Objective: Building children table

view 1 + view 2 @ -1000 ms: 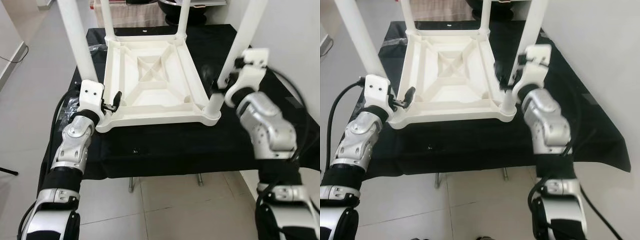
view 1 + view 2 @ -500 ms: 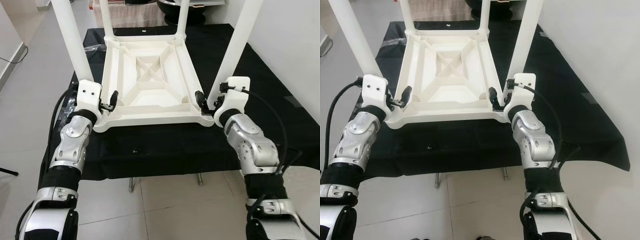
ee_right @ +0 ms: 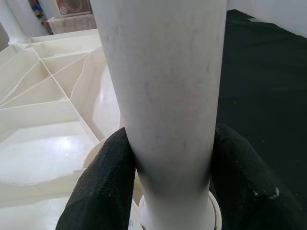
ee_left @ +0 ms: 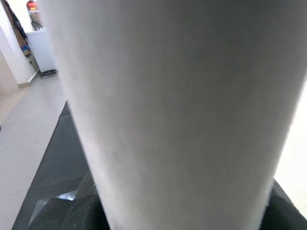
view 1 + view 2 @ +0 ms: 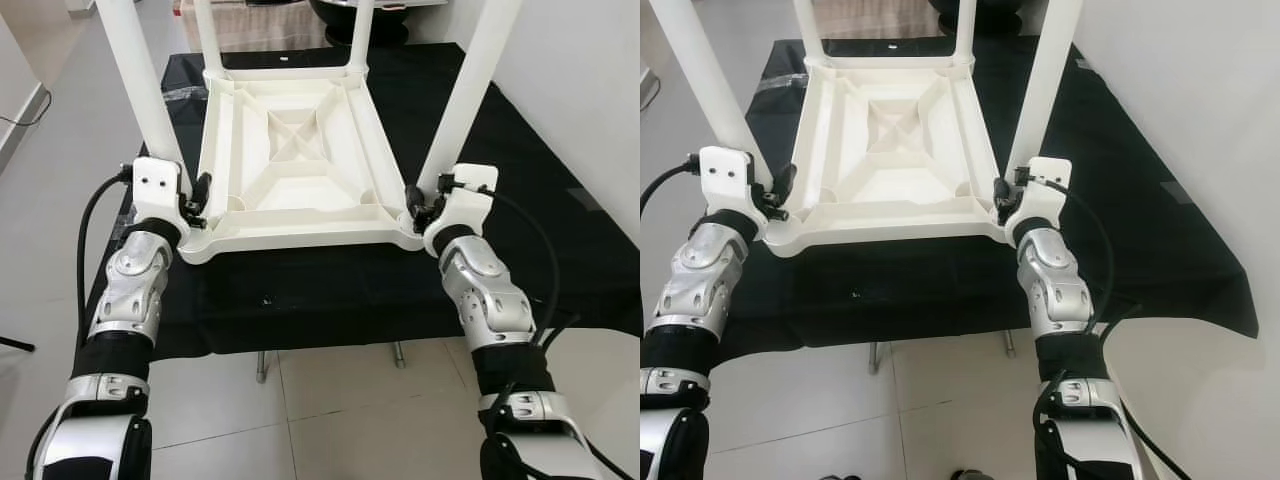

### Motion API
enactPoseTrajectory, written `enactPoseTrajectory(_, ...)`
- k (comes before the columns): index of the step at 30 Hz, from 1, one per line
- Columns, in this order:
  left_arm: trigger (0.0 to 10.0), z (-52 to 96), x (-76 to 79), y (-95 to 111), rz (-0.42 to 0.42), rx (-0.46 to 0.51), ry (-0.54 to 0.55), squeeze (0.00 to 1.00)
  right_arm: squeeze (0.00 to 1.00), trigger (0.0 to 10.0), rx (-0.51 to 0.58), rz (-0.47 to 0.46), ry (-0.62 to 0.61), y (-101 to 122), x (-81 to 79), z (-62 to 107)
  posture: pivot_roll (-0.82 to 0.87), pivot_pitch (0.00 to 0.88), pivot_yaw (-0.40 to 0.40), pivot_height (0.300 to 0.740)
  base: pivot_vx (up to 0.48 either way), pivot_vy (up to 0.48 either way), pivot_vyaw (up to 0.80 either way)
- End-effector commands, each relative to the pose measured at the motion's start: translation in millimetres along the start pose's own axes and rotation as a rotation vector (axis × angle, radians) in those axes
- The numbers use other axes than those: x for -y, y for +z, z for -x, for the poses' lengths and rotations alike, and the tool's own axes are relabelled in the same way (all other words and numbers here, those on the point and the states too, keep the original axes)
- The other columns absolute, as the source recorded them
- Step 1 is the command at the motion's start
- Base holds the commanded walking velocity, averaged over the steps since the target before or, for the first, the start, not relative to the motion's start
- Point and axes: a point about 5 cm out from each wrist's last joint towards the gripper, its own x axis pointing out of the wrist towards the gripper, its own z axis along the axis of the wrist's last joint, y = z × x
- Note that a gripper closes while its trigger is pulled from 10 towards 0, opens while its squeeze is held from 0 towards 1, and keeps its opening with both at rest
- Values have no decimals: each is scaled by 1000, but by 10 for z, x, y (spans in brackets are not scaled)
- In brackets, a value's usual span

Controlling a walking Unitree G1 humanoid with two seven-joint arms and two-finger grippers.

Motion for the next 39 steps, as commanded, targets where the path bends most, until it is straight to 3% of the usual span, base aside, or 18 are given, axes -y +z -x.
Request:
enactPoseTrajectory(1, 0, 62, 23, -102, -18, -53, -33, 0, 0, 0, 5, -7, 81, -18, -146, 18, -20, 189, -40, 740, 0, 0, 0)
enactPoseTrajectory(7, 0, 195, 78, -103, 24, -54, -32, 0, 0, 0, 5, 4, 116, -31, -148, 96, -26, 190, -29, 740, 0, 0, 0)
enactPoseTrajectory(9, 0, 472, 181, -39, 48, -65, -2, 0, 0, 39, 0, 18, 188, -30, -187, 244, -6, 191, -22, 740, 0, 0, 0)
enactPoseTrajectory(12, 0, 745, 281, 79, 69, -78, 18, 0, 0, 157, -7, 23, 238, -24, -233, 348, -2, 189, -19, 740, 0, 0, 0)
enactPoseTrajectory(16, 0, 815, 308, 114, 77, -82, 20, 0, 0, 157, -9, 23, 247, -22, -244, 369, -2, 189, -19, 740, 0, 0, 0)
enactPoseTrajectory(17, 0, 1016, 314, 110, 83, -134, 28, 0, 0, 2667, -22, 11, 277, -4, -324, 431, 15, 180, -15, 740, 0, 0, 0)
enactPoseTrajectory(20, 0, 1085, 310, 110, 79, -151, 31, 0, 0, 2667, -28, 6, 288, 1, -352, 455, 15, 180, -15, 740, 0, 0, 0)
enactPoseTrajectory(21, 0, 1127, 262, 102, 73, -165, 48, 0, 0, 5255, -35, -1, 304, -5, -385, 483, 17, 180, -15, 740, 0, 0, 0)
enactPoseTrajectory(22, 0, 1144, 164, 96, 42, -180, 82, 0, 0, 10000, -44, -12, 316, -18, -410, 510, 18, 175, -16, 740, 0, 0, 0)
enactPoseTrajectory(23, 3176, 1153, 95, 94, 21, -191, 107, 0, 0, 10000, -50, -19, 322, -28, -425, 527, 18, 175, -16, 740, 0, 0, 0)
enactPoseTrajectory(24, 4824, 1171, 5, 105, -7, -208, 142, 0, 0, 10000, -59, -24, 330, -33, -443, 552, 18, 175, -16, 740, 0, 0, 0)
enactPoseTrajectory(26, 4824, 1183, -47, 117, -24, -220, 162, 0, 0, 10000, -64, -26, 333, -34, -452, 567, 18, 175, -16, 740, 0, 0, 0)
enactPoseTrajectory(27, 8431, 1180, -114, 119, -55, -228, 182, 0, 0, 10000, -69, -34, 343, -34, -467, 579, 13, 172, -17, 740, 0, 0, 0)
enactPoseTrajectory(28, 8431, 1180, -114, 119, -55, -228, 182, 0, 0, 10000, -69, -34, 343, -34, -467, 579, 13, 172, -17, 740, 0, 0, 0)
enactPoseTrajectory(29, 10000, 1168, -199, 128, -80, -232, 212, 0, 0, 10000, -73, -36, 358, -29, -487, 591, 13, 172, -17, 740, 0, 0, 0)
enactPoseTrajectory(31, 10000, 1147, -315, 147, -116, -227, 253, 0, 0, 10000, -75, -42, 376, -19, -505, 603, 7, 169, -18, 740, 0, 0, 0)
enactPoseTrajectory(32, 10000, 1139, -360, 172, -141, -219, 256, 1000, 1000, 10000, -77, -46, 384, -10, -507, 612, 5, 169, -21, 740, 0, 0, 0)
enactPoseTrajectory(39, 10000, 1118, -437, 183, -138, -217, 300, 1000, 1000, 10000, -79, -66, 413, 22, -528, 642, -4, 168, -27, 740, 0, 0, 0)
